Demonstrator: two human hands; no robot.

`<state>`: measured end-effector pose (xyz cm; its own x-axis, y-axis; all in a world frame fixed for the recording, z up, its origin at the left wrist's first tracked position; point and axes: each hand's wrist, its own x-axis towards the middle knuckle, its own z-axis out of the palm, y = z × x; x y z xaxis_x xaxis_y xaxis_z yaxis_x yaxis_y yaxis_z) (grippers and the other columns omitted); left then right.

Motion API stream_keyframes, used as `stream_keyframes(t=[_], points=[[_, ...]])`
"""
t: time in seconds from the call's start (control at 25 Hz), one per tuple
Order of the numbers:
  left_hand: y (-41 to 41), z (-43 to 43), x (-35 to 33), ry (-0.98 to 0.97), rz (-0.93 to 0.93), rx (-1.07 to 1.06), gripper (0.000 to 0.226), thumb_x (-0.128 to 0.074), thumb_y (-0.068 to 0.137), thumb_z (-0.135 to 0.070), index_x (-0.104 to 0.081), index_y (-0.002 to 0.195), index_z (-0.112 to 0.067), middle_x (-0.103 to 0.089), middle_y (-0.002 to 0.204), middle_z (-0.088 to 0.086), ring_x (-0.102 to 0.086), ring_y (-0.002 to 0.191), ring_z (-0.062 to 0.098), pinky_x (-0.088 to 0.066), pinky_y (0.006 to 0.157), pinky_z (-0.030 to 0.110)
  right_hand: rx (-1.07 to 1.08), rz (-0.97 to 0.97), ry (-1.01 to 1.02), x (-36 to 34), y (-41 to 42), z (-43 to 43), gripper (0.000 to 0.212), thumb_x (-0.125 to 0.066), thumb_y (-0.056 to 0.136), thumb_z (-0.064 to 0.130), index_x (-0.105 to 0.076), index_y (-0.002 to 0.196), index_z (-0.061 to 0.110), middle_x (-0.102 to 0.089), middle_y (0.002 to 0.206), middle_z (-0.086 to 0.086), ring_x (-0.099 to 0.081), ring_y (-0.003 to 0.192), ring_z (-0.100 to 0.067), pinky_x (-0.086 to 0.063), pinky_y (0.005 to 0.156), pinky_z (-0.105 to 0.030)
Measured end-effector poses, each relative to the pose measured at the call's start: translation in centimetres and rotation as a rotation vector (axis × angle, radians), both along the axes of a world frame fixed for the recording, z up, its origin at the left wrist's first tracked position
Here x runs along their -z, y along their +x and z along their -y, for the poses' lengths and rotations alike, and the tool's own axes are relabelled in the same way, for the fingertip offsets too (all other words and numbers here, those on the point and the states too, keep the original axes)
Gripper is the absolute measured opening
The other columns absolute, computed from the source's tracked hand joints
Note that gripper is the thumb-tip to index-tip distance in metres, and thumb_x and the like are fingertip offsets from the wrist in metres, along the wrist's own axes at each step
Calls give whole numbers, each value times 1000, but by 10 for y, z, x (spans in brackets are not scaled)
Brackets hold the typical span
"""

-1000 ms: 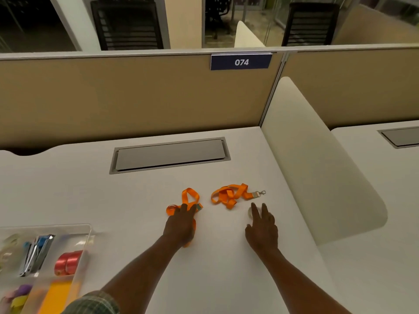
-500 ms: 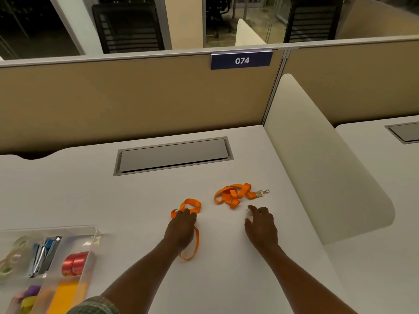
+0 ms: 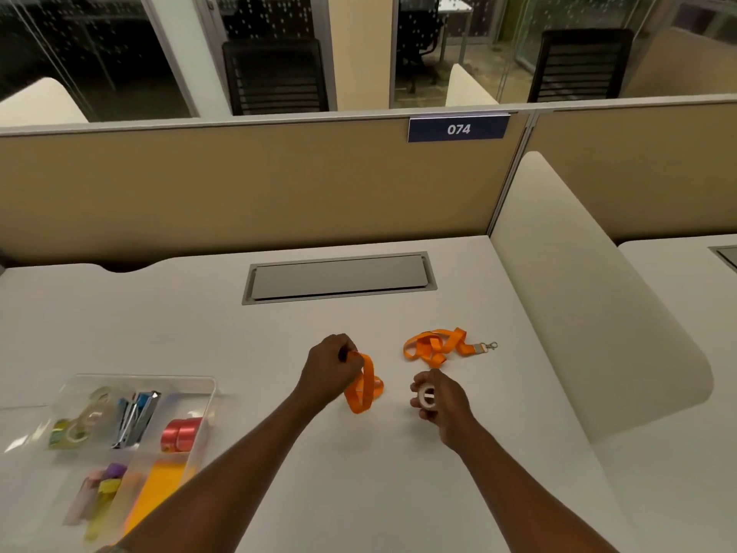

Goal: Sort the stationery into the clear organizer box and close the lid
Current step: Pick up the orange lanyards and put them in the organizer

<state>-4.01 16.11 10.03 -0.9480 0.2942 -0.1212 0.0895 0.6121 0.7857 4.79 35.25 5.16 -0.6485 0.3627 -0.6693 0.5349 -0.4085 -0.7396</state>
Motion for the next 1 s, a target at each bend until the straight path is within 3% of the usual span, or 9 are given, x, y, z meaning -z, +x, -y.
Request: stream_keyframes(t=[0.12,0.24,0.36,0.44,0.56,0.64,0.72,0.88,1.0], points=[[7,7,-19,171,75,-77,10,-56,87,-13,-60,78,-15,-63,75,3,-57,71,15,-50,63,31,-266,-123,230,-24,-8,21,23,-51,98,26,-65,115,21,-69,105,-7,-67,68,-18,-44,49,-25],[12,9,-33,409,169,-217,14,-53,93,-12,-63,85,-7,-68,85,13,-64,82,25,-56,74,38,-436,-219,181,-49,-8,43,35,-49,97,51,-58,127,37,-61,115,6,-70,74,-18,-49,55,-24],[14,14,-45,710,386,-439,25,-50,95,-18,-68,98,-1,-76,88,12,-70,89,31,-58,72,37,-663,-272,152,-59,-3,64,55,-48,87,62,-54,132,31,-69,105,-11,-67,76,-20,-49,57,-25],[15,20,-51,816,518,-598,29,-51,95,-27,-71,97,-6,-76,88,10,-70,87,29,-54,68,38,-801,-277,155,-62,0,79,55,-54,81,58,-55,129,30,-73,102,-9,-66,74,-20,-48,56,-25],[14,32,-61,837,586,-787,23,-56,93,-31,-66,85,-12,-70,79,8,-65,74,24,-52,71,40,-969,-246,218,-60,6,99,46,-64,76,51,-62,117,31,-73,107,0,-66,76,-16,-48,59,-23],[12,43,-64,864,572,-839,17,-56,91,-25,-62,84,-10,-63,75,9,-56,62,21,-50,63,35,-1056,-229,244,-58,10,109,30,-64,81,44,-70,105,27,-76,96,-1,-65,73,-12,-46,59,-25],[12,56,-62,771,467,-847,14,-53,91,-22,-61,86,-12,-59,76,9,-51,63,20,-45,58,31,-1088,-216,299,-59,12,117,27,-63,83,42,-72,99,22,-76,87,0,-66,69,-10,-46,60,-26],[25,93,-45,309,116,-573,21,-46,100,-24,-61,88,-18,-62,83,0,-60,83,23,-47,66,29,-1098,-295,473,-72,0,132,19,-64,86,33,-69,96,18,-75,88,-3,-72,75,-16,-57,68,-31],[37,121,-38,283,337,-310,56,-43,90,-67,-67,79,-18,-68,81,0,-65,85,20,-48,72,31,-1129,-371,559,-90,-13,149,13,-64,83,35,-67,92,27,-74,87,2,-72,75,-12,-54,65,-27]])
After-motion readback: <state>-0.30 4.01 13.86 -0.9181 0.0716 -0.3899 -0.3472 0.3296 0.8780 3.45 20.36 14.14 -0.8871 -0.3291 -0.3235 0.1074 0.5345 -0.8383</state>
